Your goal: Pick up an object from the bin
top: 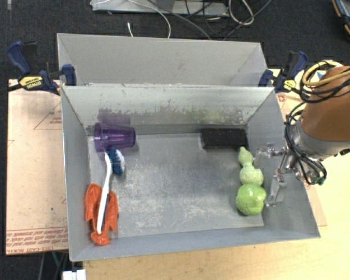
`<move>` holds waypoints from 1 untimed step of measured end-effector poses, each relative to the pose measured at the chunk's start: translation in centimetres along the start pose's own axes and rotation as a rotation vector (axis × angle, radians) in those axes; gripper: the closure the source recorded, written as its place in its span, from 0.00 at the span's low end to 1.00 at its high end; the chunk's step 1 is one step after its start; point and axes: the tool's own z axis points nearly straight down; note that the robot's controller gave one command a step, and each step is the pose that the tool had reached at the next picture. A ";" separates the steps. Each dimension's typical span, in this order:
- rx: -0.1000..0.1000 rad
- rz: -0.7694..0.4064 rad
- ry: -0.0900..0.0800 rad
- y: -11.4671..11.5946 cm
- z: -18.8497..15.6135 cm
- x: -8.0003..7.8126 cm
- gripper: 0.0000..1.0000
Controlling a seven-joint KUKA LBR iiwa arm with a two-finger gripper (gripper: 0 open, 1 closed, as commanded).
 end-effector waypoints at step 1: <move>0.001 -0.005 -0.007 0.1 -0.4 -0.2 0.00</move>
Offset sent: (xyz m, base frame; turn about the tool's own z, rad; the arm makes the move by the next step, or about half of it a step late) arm -0.0058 -0.0187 -0.1149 -0.4575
